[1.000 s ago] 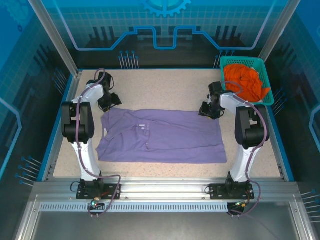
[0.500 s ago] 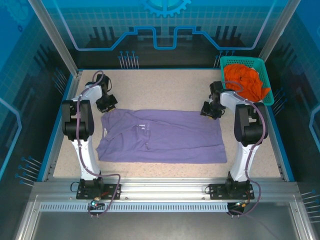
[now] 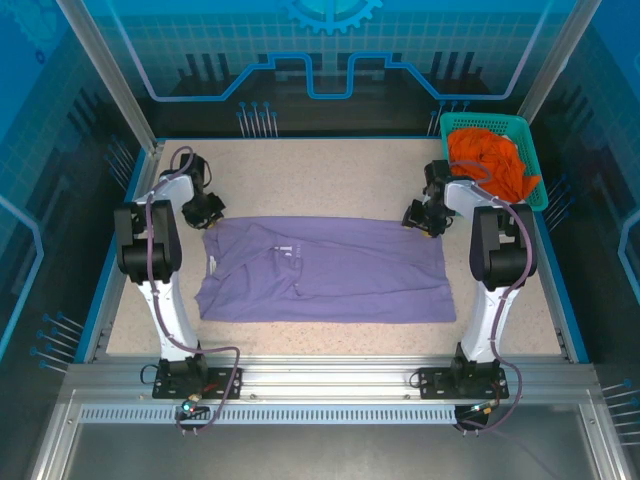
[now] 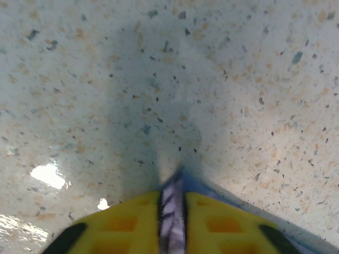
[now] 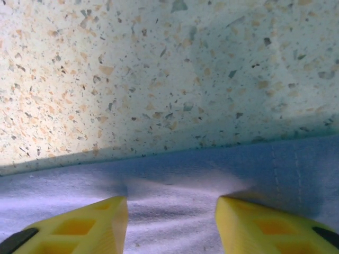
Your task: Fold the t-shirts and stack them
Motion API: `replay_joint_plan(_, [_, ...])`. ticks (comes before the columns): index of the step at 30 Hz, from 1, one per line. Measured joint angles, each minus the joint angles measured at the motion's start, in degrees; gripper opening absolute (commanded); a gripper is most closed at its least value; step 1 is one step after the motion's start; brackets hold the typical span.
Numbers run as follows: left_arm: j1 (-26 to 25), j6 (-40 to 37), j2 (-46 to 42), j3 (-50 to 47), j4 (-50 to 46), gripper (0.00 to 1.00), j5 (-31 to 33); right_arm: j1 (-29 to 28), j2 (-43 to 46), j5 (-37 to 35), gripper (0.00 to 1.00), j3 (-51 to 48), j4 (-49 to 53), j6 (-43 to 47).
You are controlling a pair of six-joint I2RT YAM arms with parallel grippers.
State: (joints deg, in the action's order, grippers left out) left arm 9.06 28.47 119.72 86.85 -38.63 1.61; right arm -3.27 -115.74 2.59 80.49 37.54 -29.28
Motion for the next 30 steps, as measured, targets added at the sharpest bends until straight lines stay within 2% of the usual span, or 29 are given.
replay_joint_plan(1, [0.2,0.0,-0.2,0.0,-0.1,0.45,0.0,0.0,0.0,0.0,0.54,0.1,-0.1,-0.1])
replay_joint_plan(2, [0.5,0.2,-0.6,0.0,-0.1,0.48,0.0,0.0,0.2,-0.2,0.55,0.1,-0.1,-0.1])
replay_joint_plan(6, [1.3,1.6,-4.1,0.1,-0.3,0.55,0.0,-0.1,3.5,-1.2,0.60,-1.8,-1.7,-0.4])
replay_joint_plan(8, [1.2,2.4,-7.6,0.1,-0.6,0.55,0.0,-0.6,8.3,-1.7,0.62,-4.6,-3.3,-0.5])
replay_joint_plan(11, [0.2,3.9,-13.9,-0.6,-0.2,0.48,0.0,-3.0,16.5,-1.2,0.63,-7.5,-6.4,-0.5])
replay_joint_plan(15, [-3.4,6.6,-21.1,-5.2,0.9,0.44,-2.2,-10.0,20.3,3.9,0.54,-6.4,-11.2,-0.1])
replay_joint_plan(18, [-6.4,8.1,-21.1,-7.9,1.6,0.39,-4.9,-17.7,15.1,8.6,0.50,-1.0,-12.3,1.0])
replay_joint_plan(22, [-7.6,9.5,-14.2,-8.4,1.7,0.31,-8.8,-27.6,2.4,13.9,0.48,11.4,-12.2,2.9])
replay_joint_plan(27, [-6.5,9.6,-4.8,-6.0,-0.2,0.29,-10.7,-34.8,-13.4,17.3,0.49,30.9,-8.1,4.9])
replay_joint_plan(30, [-5.6,9.6,-3.6,-5.4,-0.7,0.29,-11.1,-36.8,-23.2,17.7,0.49,44.8,-4.4,5.9])
